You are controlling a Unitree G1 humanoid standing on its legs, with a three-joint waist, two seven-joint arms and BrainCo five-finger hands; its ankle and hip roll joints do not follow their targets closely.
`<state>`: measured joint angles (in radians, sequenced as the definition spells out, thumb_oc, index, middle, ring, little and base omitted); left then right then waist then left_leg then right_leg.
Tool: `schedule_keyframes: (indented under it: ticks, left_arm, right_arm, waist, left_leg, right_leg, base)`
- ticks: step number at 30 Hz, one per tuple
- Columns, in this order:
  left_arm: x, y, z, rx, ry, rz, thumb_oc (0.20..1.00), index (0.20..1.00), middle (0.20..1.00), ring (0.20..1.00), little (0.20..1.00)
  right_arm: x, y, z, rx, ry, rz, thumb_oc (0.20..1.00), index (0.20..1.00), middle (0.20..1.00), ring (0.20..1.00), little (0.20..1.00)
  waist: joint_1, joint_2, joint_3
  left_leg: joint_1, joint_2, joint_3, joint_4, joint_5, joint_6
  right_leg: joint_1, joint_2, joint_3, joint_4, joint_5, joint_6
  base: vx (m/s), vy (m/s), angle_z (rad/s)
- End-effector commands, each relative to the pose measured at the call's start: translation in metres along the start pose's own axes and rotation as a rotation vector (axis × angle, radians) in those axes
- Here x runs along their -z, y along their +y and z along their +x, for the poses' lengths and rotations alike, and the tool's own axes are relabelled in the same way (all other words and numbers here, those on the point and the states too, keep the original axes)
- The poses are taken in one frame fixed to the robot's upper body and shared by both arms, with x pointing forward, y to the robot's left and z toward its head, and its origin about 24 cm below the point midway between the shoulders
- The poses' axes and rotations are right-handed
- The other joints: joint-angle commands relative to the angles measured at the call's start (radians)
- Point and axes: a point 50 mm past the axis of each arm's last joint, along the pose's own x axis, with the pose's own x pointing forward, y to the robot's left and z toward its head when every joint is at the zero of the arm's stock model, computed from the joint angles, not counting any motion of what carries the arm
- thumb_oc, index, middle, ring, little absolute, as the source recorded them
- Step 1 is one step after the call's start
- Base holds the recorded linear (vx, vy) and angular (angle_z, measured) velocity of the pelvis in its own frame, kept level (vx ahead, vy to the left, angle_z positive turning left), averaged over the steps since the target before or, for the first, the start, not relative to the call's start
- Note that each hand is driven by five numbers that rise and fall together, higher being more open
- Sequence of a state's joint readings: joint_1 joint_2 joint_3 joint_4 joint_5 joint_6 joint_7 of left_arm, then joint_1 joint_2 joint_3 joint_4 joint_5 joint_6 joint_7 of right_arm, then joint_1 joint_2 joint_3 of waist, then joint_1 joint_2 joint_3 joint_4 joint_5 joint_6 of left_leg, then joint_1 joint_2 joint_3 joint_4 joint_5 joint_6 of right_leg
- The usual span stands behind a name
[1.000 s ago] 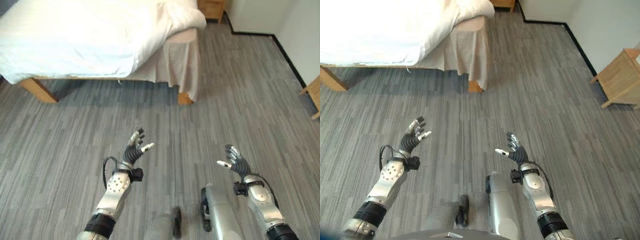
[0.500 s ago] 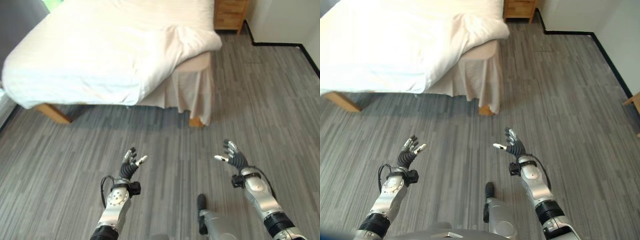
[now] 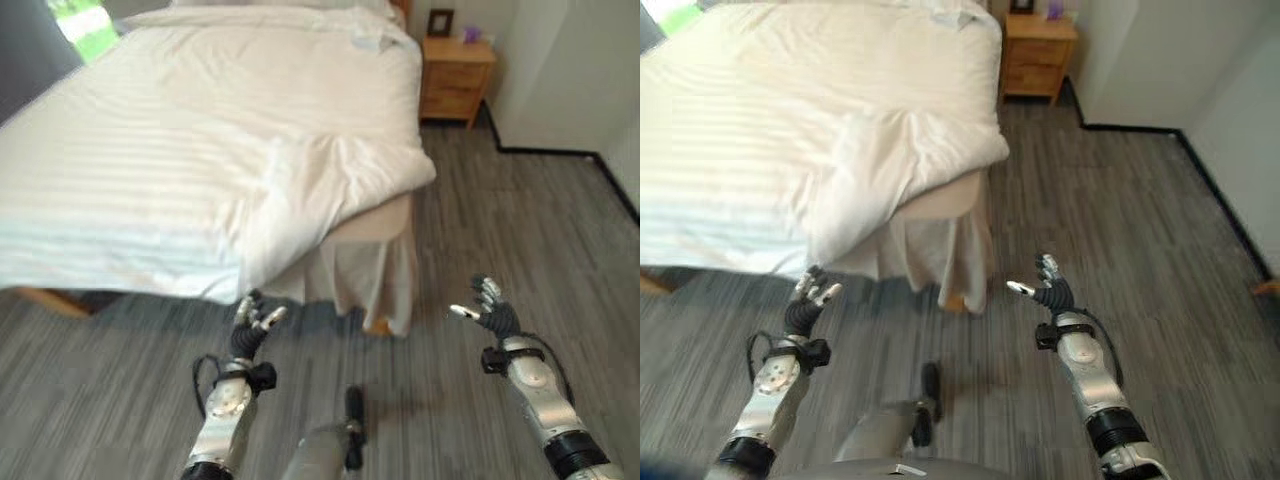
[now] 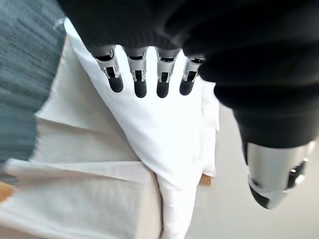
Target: Making the bed.
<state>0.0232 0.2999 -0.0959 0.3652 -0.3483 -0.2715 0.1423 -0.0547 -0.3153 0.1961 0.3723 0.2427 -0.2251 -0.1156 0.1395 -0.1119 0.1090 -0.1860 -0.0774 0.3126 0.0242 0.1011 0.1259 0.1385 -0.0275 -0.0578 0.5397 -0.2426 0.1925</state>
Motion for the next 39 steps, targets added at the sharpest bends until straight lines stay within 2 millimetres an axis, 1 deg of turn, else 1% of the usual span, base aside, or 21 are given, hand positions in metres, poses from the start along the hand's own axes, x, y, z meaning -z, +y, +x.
schedule_keyframes:
  ticks: [1,3,4,5,6,8,10,12,13,17,21,24,25,26,28,30,31,32,34,35,39]
  left_arm:
    - [-0.057,-0.009,0.029,0.024,-0.242,0.0,1.0,1.0,1.0,1.0,1.0]
    - [-0.065,-0.009,0.034,0.021,-0.269,0.018,1.0,1.0,1.0,1.0,1.0]
    - [-0.07,-0.011,0.036,0.031,-0.287,0.027,1.0,1.0,1.0,1.0,1.0]
    - [-0.074,-0.012,0.038,0.04,-0.301,0.026,1.0,1.0,1.0,1.0,1.0]
    - [-0.078,-0.016,0.04,0.063,-0.316,0.015,1.0,1.0,1.0,1.0,1.0]
    - [-0.076,-0.018,0.04,0.08,-0.313,0.011,1.0,1.0,1.0,1.0,1.0]
    - [-0.072,-0.021,0.038,0.095,-0.297,0.011,1.0,1.0,1.0,1.0,1.0]
    - [-0.05,-0.011,0.024,0.073,-0.223,-0.016,1.0,1.0,1.0,1.0,1.0]
    - [-0.05,-0.011,0.024,0.073,-0.222,-0.016,1.0,1.0,1.0,1.0,1.0]
    - [-0.02,-0.004,0.008,0.075,-0.101,-0.046,1.0,1.0,1.0,1.0,1.0]
    - [-0.014,-0.003,0.0,0.097,-0.079,-0.055,1.0,1.0,1.0,1.0,1.0]
    - [-0.019,-0.006,0.003,0.105,-0.098,-0.063,1.0,1.0,1.0,1.0,1.0]
    - [-0.021,-0.008,0.005,0.107,-0.108,-0.066,1.0,1.0,1.0,1.0,1.0]
    - [-0.021,-0.008,0.005,0.108,-0.109,-0.067,1.0,1.0,1.0,1.0,1.0]
    - [-0.027,-0.013,0.007,0.135,-0.131,-0.077,1.0,1.0,1.0,1.0,1.0]
    - [-0.03,-0.015,0.003,0.16,-0.147,-0.09,1.0,1.0,1.0,1.0,1.0]
    - [-0.03,-0.015,0.003,0.16,-0.147,-0.09,1.0,1.0,1.0,1.0,1.0]
    - [-0.029,-0.02,0.003,0.192,-0.139,-0.09,1.0,1.0,1.0,1.0,1.0]
    - [-0.029,-0.019,0.003,0.196,-0.135,-0.088,1.0,1.0,1.0,1.0,1.0]
    - [-0.027,-0.017,0.001,0.203,-0.127,-0.077,1.0,1.0,1.0,1.0,1.0]
    - [-0.029,-0.011,-0.001,0.214,-0.127,-0.057,1.0,1.0,1.0,1.0,1.0]
  right_arm:
    - [-0.05,-0.011,0.025,0.032,-0.213,0.0,1.0,1.0,1.0,1.0,1.0]
    - [-0.051,-0.011,0.024,0.036,-0.218,0.007,1.0,1.0,1.0,1.0,1.0]
    - [-0.052,-0.011,0.024,0.041,-0.223,0.007,1.0,1.0,1.0,1.0,1.0]
    - [-0.053,-0.013,0.024,0.046,-0.228,-0.003,1.0,1.0,1.0,1.0,1.0]
    - [-0.055,-0.022,0.021,0.075,-0.241,-0.044,1.0,1.0,1.0,1.0,1.0]
    - [-0.056,-0.034,0.015,0.111,-0.254,-0.063,1.0,1.0,1.0,1.0,1.0]
    - [-0.055,-0.035,0.013,0.11,-0.25,-0.06,1.0,1.0,1.0,1.0,1.0]
    - [-0.064,-0.04,0.011,0.095,-0.289,-0.071,1.0,1.0,1.0,1.0,1.0]
    - [-0.064,-0.04,0.011,0.095,-0.289,-0.071,1.0,1.0,1.0,1.0,1.0]
    - [-0.078,-0.052,0.009,0.123,-0.351,-0.077,1.0,1.0,1.0,1.0,1.0]
    - [-0.086,-0.061,0.006,0.136,-0.38,-0.109,1.0,1.0,1.0,1.0,1.0]
    - [-0.099,-0.07,0.008,0.144,-0.42,-0.158,1.0,1.0,1.0,1.0,1.0]
    - [-0.105,-0.074,0.008,0.153,-0.441,-0.177,1.0,1.0,1.0,1.0,1.0]
    - [-0.106,-0.075,0.008,0.153,-0.442,-0.177,1.0,1.0,1.0,1.0,1.0]
    - [-0.119,-0.088,0.01,0.175,-0.465,-0.233,1.0,1.0,1.0,1.0,1.0]
    - [-0.128,-0.095,0.012,0.163,-0.466,-0.296,1.0,1.0,1.0,1.0,1.0]
    - [-0.128,-0.095,0.012,0.163,-0.466,-0.296,1.0,1.0,1.0,1.0,1.0]
    - [-0.128,-0.11,0.013,0.18,-0.419,-0.376,1.0,1.0,1.0,1.0,1.0]
    - [-0.132,-0.114,0.015,0.173,-0.411,-0.42,1.0,1.0,1.0,1.0,1.0]
    - [-0.134,-0.126,0.017,0.19,-0.374,-0.492,1.0,1.0,1.0,1.0,1.0]
    - [-0.148,-0.135,0.031,0.181,-0.339,-0.595,1.0,1.0,1.0,1.0,1.0]
  waist:
    - [-0.035,0.06,0.07]
    - [-0.075,0.088,0.093]
    - [-0.089,0.102,0.092]
    - [-0.093,0.113,0.087]
    - [-0.113,0.107,0.078]
    - [-0.139,0.09,0.066]
    - [-0.137,0.08,0.058]
    - [-0.124,0.069,0.025]
    - [-0.126,0.069,0.023]
    - [-0.107,0.069,0.008]
    - [-0.101,0.07,0.013]
    - [-0.104,0.061,0.037]
    - [-0.11,0.053,0.043]
    - [-0.111,0.053,0.044]
    - [-0.124,0.033,0.045]
    - [-0.12,0.034,0.036]
    - [-0.12,0.034,0.036]
    - [-0.127,0.038,0.034]
    - [-0.125,0.038,0.033]
    - [-0.122,0.041,0.013]
    - [-0.109,0.041,0.004]
  left_leg:
    - [0.064,0.022,-0.085,-0.018,-0.01,-0.021]
    - [0.129,0.024,-0.157,-0.034,-0.021,-0.019]
    - [0.152,0.032,-0.182,-0.046,-0.019,-0.027]
    - [0.167,0.041,-0.199,-0.054,-0.023,-0.039]
    - [0.181,0.032,-0.261,-0.052,-0.045,-0.064]
    - [0.196,0.013,-0.329,-0.051,-0.063,-0.071]
    - [0.206,0.012,-0.349,-0.059,-0.071,-0.071]
    - [0.21,0.022,-0.371,-0.07,-0.061,-0.093]
    - [0.209,0.022,-0.373,-0.069,-0.061,-0.093]
    - [0.21,0.061,-0.427,-0.09,-0.038,-0.142]
    - [0.196,0.092,-0.466,-0.1,-0.004,-0.181]
    - [0.152,0.1,-0.455,-0.075,0.019,-0.202]
    - [0.137,0.106,-0.407,-0.063,0.016,-0.202]
    - [0.135,0.105,-0.407,-0.059,0.014,-0.202]
    - [0.132,0.134,-0.268,0.0,-0.028,-0.186]
    - [0.148,0.148,-0.258,0.052,-0.067,-0.186]
    - [0.148,0.148,-0.258,0.052,-0.067,-0.186]
    - [0.144,0.155,-0.238,0.029,-0.047,-0.19]
    - [0.152,0.152,-0.238,0.001,-0.046,-0.188]
    - [0.188,0.141,-0.237,-0.055,-0.046,-0.182]
    - [0.23,0.127,-0.232,-0.092,-0.05,-0.174]
  right_leg:
    - [-0.151,0.024,-0.012,-0.02,0.459,0.035]
    - [-0.237,0.02,0.011,-0.008,0.385,-0.004]
    - [-0.256,-0.021,-0.014,-0.066,0.351,-0.036]
    - [-0.263,-0.072,-0.042,-0.147,0.32,-0.063]
    - [-0.231,-0.127,-0.03,-0.345,0.318,-0.073]
    - [-0.205,-0.109,0.12,-0.425,0.333,-0.051]
    - [-0.185,-0.102,0.148,-0.428,0.332,-0.042]
    - [-0.142,-0.108,0.092,-0.504,0.339,-0.055]
    - [-0.141,-0.108,0.09,-0.507,0.34,-0.055]
    - [-0.071,-0.071,0.038,-0.594,0.312,-0.091]
    - [-0.045,-0.035,0.002,-0.623,0.299,-0.117]
    - [-0.039,-0.033,-0.043,-0.624,0.296,-0.128]
    - [-0.036,-0.04,-0.059,-0.623,0.295,-0.129]
    - [-0.036,-0.041,-0.06,-0.622,0.294,-0.128]
    - [-0.051,-0.058,-0.089,-0.62,0.309,-0.128]
    - [-0.06,-0.056,-0.106,-0.62,0.306,-0.133]
    - [-0.06,-0.056,-0.106,-0.62,0.306,-0.133]
    - [-0.066,-0.051,-0.121,-0.623,0.304,-0.137]
    - [-0.064,-0.046,-0.127,-0.623,0.301,-0.135]
    - [-0.055,-0.037,-0.132,-0.626,0.297,-0.131]
    - [-0.034,-0.048,-0.135,-0.627,0.292,-0.122]
  base:
    - [0.35,0.016,-0.05]
    - [0.3,-0.033,0.83]
    - [0.33,-0.076,1.07]
    - [0.43,-0.219,1.3]
    - [0.45,-0.273,1.2]
    - [0.33,-0.187,1.25]
    - [0.14,-0.112,1.49]
    - [0.16,-0.265,1.31]
    - [0.1,-0.271,0.55]
    - [0.04,-0.26,0.29]
    - [-0.02,-0.237,0.34]
    - [-0.1,-0.179,0.38]
    - [-0.06,-0.072,0.51]
    - [-0.06,-0.056,0.55]
    - [-0.09,-0.047,0.63]
    - [-0.06,-0.042,0.42]
    - [-0.06,-0.005,0.15]
    - [-0.02,0.027,0.11]
    - [0.03,0.028,0.36]
    - [0.08,0.029,0.46]
    - [0.09,0.09,-0.08]
